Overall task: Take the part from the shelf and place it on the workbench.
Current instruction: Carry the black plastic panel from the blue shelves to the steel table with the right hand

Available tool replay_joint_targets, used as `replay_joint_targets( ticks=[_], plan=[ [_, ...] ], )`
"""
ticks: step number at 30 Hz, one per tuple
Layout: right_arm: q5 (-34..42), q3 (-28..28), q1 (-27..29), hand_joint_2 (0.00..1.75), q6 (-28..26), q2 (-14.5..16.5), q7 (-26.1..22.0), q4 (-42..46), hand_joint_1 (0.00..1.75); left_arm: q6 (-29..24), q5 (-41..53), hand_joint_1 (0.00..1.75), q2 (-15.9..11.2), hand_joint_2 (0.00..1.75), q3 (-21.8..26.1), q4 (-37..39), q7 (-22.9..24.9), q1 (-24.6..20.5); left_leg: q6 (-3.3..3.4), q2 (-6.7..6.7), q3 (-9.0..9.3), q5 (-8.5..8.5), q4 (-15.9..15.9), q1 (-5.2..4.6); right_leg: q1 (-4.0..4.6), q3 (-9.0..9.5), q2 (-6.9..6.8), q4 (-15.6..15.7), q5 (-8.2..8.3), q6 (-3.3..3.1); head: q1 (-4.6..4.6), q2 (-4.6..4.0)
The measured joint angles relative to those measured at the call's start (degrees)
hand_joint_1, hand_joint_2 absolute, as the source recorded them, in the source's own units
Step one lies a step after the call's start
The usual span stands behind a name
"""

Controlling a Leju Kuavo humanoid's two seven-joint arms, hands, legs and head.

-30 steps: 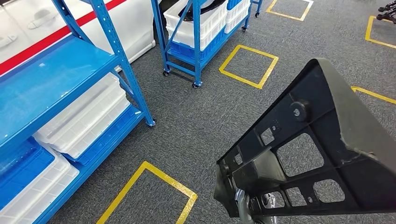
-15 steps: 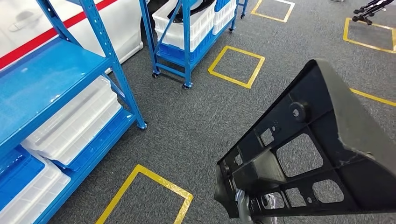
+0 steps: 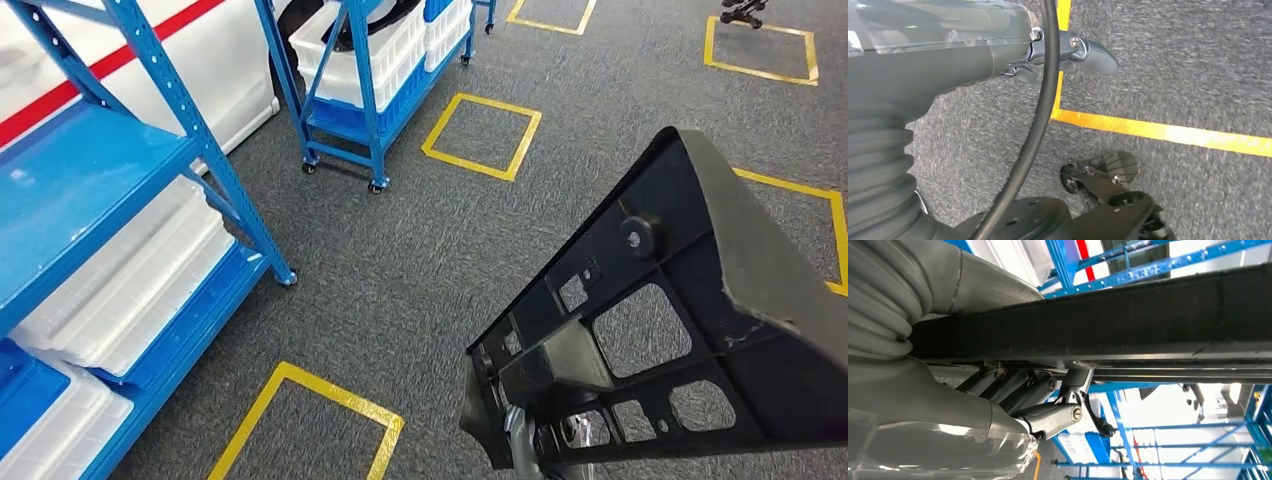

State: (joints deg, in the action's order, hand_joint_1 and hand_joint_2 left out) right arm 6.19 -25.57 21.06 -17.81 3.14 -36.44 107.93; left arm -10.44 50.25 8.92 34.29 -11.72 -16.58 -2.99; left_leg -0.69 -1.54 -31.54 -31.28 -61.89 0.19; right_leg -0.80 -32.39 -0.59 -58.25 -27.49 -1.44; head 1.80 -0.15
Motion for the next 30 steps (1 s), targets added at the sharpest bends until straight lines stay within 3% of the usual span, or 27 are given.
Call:
replay_joint_targets(
  ticks=[2, 4, 5, 7, 9, 11, 13, 14, 16, 18, 19, 20, 22, 24, 26, 28, 30],
  plan=[
    [0.01, 0.00, 0.01, 1.75, 0.00, 0.01, 0.00, 0.00, 1.75, 0.01, 0.04, 0.00, 0.03, 1.75, -0.01, 0.00, 0.03, 0.09, -0.35, 0.79, -3.44, -3.60, -7.53, 0.12, 0.10, -0.07, 0.45, -0.01, 0.02, -0.26, 0.00, 0.00],
    [0.03, 0.01, 0.04, 1.75, 0.00, 0.01, 0.05, 0.00, 1.75, 0.02, 0.09, 0.00, 0.05, 1.75, -0.01, 0.00, 0.09, 0.19, -0.42, 0.94, -5.69, -4.57, -12.14, 0.15, 0.22, -0.09, 1.17, -0.13, 0.01, -0.28, 0.00, 0.00],
    [0.05, 0.01, 0.05, 1.75, 0.00, 0.01, 0.09, 0.00, 1.75, 0.02, 0.11, 0.00, 0.06, 1.75, -0.01, 0.00, 0.13, 0.22, -0.35, 0.99, -5.34, -3.38, -11.25, 0.16, 0.24, -0.08, 1.62, -0.21, 0.00, -0.27, 0.00, 0.00],
    [0.09, 0.01, 0.04, 1.75, 0.00, 0.01, 0.18, 0.00, 1.75, 0.03, 0.16, 0.00, 0.05, 1.75, 0.00, 0.00, 0.18, 0.27, -0.05, 1.92, -2.32, 0.68, -4.55, 0.24, 0.22, -0.01, 2.56, -0.35, -0.04, -0.20, 0.00, 0.00],
    [0.11, 0.01, 0.00, 1.75, 0.00, 0.01, 0.22, 0.00, 1.75, 0.03, 0.19, 0.00, 0.04, 1.75, 0.03, 0.00, 0.24, 0.35, 0.26, 3.55, 0.48, 2.96, 1.76, 0.30, 0.34, -0.20, 3.47, -0.60, -0.01, 0.17, 0.01, 0.00],
    [0.11, 0.04, 0.02, 1.75, 0.00, 0.01, 0.26, 0.00, 1.75, 0.02, 0.22, 0.00, 0.04, 1.75, 0.05, 0.00, 0.30, 0.32, 0.56, 4.04, 1.13, 2.99, 3.49, 0.14, 0.32, -0.59, 4.23, -0.68, 0.23, 0.80, 0.00, 0.00],
    [0.11, 0.11, 0.09, 1.75, 0.01, 0.01, 0.28, 0.00, 1.75, 0.03, 0.29, 0.00, 0.08, 1.75, 0.06, 0.00, 0.31, 0.26, 1.22, 3.29, 1.20, 3.31, 3.87, 0.14, 0.15, -0.80, 4.61, -0.67, 0.36, 1.46, 0.00, 0.00],
    [0.11, 0.15, 0.12, 1.75, 0.01, 0.01, 0.29, 0.00, 1.75, 0.03, 0.32, 0.00, 0.12, 1.75, 0.06, 0.00, 0.32, 0.24, 1.63, 2.86, 1.31, 3.58, 4.19, 0.20, 0.15, -1.04, 4.17, -1.19, -0.07, 1.72, -0.01, 0.00],
    [0.12, 0.22, 0.10, 1.75, 0.04, 0.01, 0.31, 0.00, 1.75, 0.03, 0.45, 0.00, 0.19, 1.75, 0.07, 0.00, 0.32, 0.26, 2.46, 1.80, 1.37, 3.99, 4.67, 0.24, 0.14, -3.04, 2.50, -5.55, -2.93, 2.04, -0.01, 0.00],
    [0.15, 0.25, 0.08, 1.75, 0.05, 0.01, 0.35, -0.02, 1.75, 0.03, 0.61, 0.00, 0.19, 1.75, 0.08, 0.00, 0.33, 0.30, 2.80, 0.68, 1.21, 4.03, 4.71, -0.02, 0.08, -6.44, 1.40, -12.68, -6.43, 2.27, -0.01, 0.00],
    [0.16, 0.27, 0.10, 1.75, 0.06, 0.01, 0.37, -0.04, 1.75, 0.03, 0.66, 0.00, 0.19, 1.75, 0.11, 0.00, 0.34, 0.32, 2.82, 0.03, 1.17, 4.01, 4.70, -0.12, 0.04, -7.52, 1.22, -14.99, -7.05, 2.34, -0.01, 0.00],
    [0.17, 0.28, 0.11, 1.75, 0.06, 0.01, 0.40, -0.07, 1.75, 0.04, 0.70, 0.00, 0.19, 1.75, 0.14, 0.00, 0.34, 0.31, 2.83, -0.64, 1.17, 3.97, 4.69, -0.19, 0.03, -7.67, 1.05, -15.44, -6.64, 2.35, -0.01, 0.00],
    [0.17, 0.29, 0.13, 1.75, 0.08, 0.01, 0.44, -0.11, 1.75, 0.05, 0.75, 0.00, 0.24, 1.75, 0.19, 0.00, 0.34, 0.26, 2.73, -1.92, 1.35, 3.82, 4.67, -0.30, 0.11, -4.75, 0.08, -10.17, -3.33, 2.09, -0.01, 0.00],
    [0.17, 0.30, 0.06, 1.75, 0.09, 0.02, 0.45, -0.11, 1.75, 0.05, 0.80, 0.00, 0.30, 1.75, 0.21, 0.00, 0.33, 0.24, 2.32, -2.97, 1.61, 3.51, 4.55, -0.55, 0.57, -0.96, -2.57, -2.98, -0.83, 1.49, 0.00, 0.00],
    [0.18, 0.29, 0.06, 1.75, 0.09, 0.03, 0.44, -0.13, 1.75, 0.05, 0.84, 0.00, 0.32, 1.75, 0.25, 0.00, 0.32, 0.20, 1.78, -4.04, 1.78, 3.22, 4.42, -0.76, 1.06, 0.20, -3.76, -0.24, -0.48, 0.92, 0.01, 0.00],
    [0.19, 0.29, 0.20, 1.75, 0.09, 0.04, 0.45, -0.13, 1.75, 0.05, 0.85, 0.00, 0.32, 1.75, 0.26, 0.00, 0.32, 0.03, 1.18, -4.85, 1.94, 2.91, 4.29, -0.72, 1.02, 0.06, -2.42, 0.04, -0.21, 0.38, 0.00, 0.00],
    [0.20, 0.28, 0.22, 1.75, 0.09, 0.09, 0.45, -0.12, 1.75, 0.05, 0.85, 0.00, 0.32, 1.75, 0.27, 0.00, 0.31, -0.08, 0.52, -2.97, 1.35, 1.23, 2.38, -0.49, 0.72, 0.09, -1.18, 0.39, 0.12, -0.22, 0.00, 0.00]
  ],
)
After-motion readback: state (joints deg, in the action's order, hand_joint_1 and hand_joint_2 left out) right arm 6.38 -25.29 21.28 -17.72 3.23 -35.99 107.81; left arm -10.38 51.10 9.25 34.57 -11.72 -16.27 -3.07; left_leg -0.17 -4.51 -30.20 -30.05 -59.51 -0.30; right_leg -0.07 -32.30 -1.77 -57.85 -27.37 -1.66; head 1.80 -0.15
